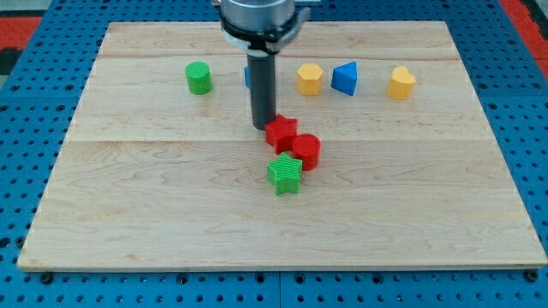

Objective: Push the green circle into the red star

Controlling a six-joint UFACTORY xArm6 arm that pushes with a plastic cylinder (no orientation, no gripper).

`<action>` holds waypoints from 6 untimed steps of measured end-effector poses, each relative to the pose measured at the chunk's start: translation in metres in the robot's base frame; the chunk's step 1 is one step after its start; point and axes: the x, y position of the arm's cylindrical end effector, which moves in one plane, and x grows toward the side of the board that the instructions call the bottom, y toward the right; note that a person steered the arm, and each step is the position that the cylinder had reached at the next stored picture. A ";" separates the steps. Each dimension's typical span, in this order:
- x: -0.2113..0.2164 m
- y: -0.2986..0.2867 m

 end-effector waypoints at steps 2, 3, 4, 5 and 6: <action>-0.018 0.021; -0.017 0.097; -0.009 0.141; 0.007 0.120; 0.009 0.064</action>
